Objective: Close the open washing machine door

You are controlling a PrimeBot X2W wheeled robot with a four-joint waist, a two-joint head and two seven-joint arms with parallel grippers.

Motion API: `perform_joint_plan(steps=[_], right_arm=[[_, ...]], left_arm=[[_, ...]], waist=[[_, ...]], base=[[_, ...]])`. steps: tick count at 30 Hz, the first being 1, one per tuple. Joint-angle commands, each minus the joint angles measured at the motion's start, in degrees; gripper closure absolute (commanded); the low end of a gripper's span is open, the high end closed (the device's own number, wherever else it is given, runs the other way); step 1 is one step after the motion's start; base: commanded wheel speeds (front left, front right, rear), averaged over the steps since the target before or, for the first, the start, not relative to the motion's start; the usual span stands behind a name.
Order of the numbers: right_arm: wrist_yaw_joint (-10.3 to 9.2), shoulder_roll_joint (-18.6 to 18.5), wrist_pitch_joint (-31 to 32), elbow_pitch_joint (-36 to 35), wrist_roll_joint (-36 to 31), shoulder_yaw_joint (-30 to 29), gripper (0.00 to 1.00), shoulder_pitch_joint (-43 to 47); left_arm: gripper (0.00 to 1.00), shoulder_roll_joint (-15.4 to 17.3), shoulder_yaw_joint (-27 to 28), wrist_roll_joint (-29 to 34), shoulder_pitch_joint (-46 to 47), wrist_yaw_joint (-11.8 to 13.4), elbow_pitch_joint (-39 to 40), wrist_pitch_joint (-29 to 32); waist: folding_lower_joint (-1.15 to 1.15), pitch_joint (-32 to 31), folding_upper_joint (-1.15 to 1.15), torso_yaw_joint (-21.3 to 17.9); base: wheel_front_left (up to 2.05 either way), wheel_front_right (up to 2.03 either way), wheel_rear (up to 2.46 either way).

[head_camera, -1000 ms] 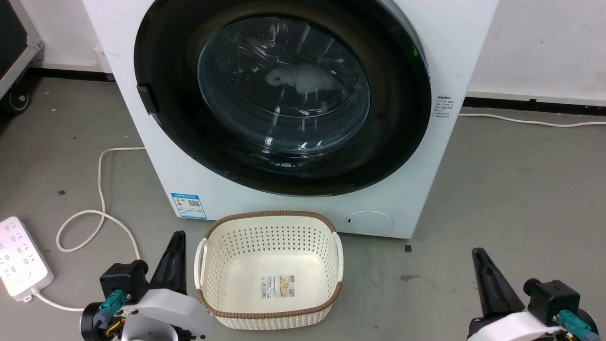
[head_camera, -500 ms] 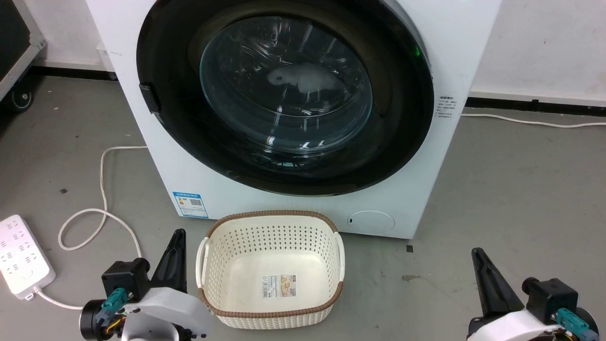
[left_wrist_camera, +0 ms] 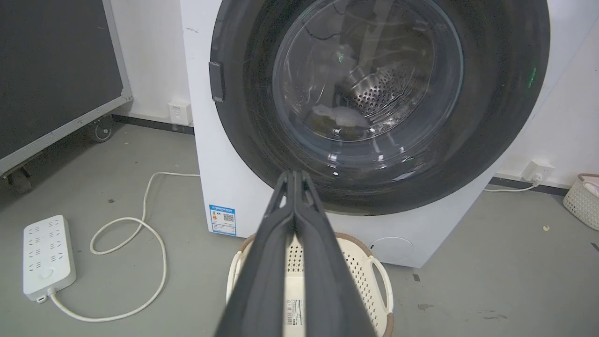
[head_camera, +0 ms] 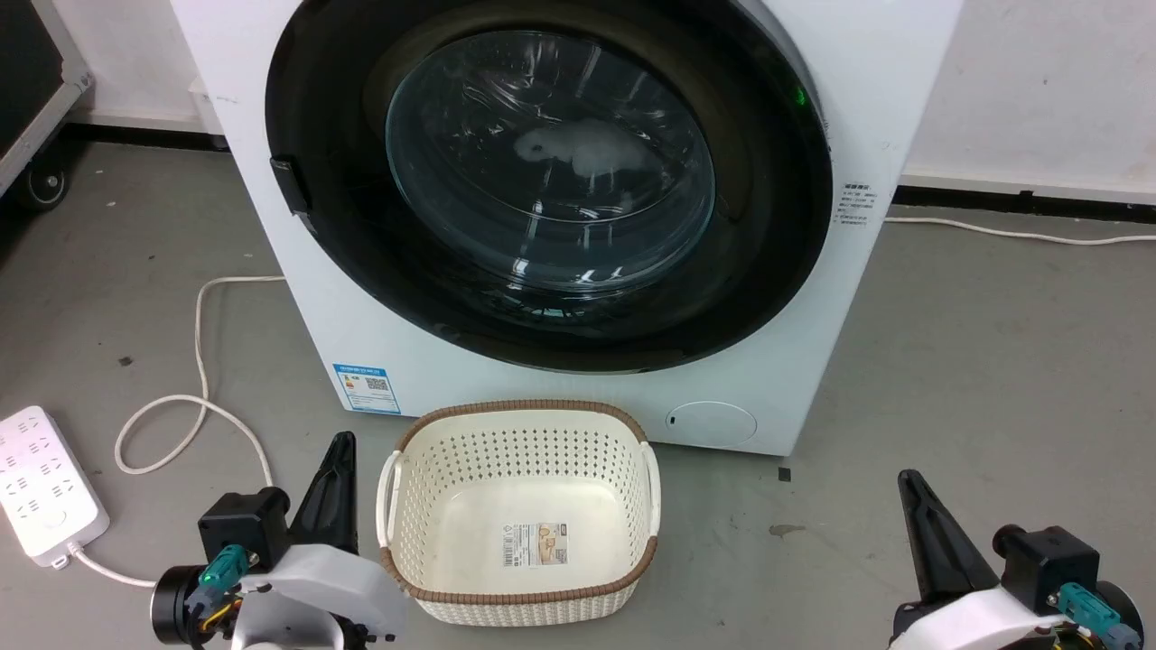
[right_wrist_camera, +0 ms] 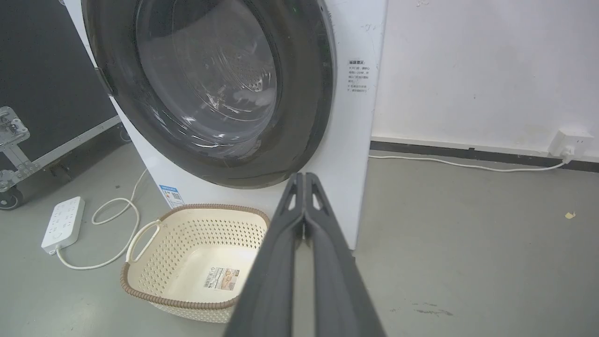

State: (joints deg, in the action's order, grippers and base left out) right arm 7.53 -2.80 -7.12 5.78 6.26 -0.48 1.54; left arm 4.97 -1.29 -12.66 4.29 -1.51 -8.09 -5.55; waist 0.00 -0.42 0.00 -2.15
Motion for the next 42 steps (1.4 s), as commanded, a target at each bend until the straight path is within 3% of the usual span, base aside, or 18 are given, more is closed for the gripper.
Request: perform_joint_plan(steps=[1,42], right_arm=[[-0.01,-0.02,0.22,-0.47,-0.52,0.06,1.00,-0.37],[-0.02,-0.05,3.22,-2.78,-3.01,0.24,1.00,-0.88]], left_arm=[[1.00,-0.07,0.09,0.70,-1.02,0.24,0.48,0.22],[1.00,-0.95,0.61,5.90,-2.44,0.79,3.79,2.54]], waist=[[0.00,0.01,0.00,0.04],[0.00,0.19,0.00,0.96]], base=[[0.00,0.00,0.00],[0.00,0.00,0.00]])
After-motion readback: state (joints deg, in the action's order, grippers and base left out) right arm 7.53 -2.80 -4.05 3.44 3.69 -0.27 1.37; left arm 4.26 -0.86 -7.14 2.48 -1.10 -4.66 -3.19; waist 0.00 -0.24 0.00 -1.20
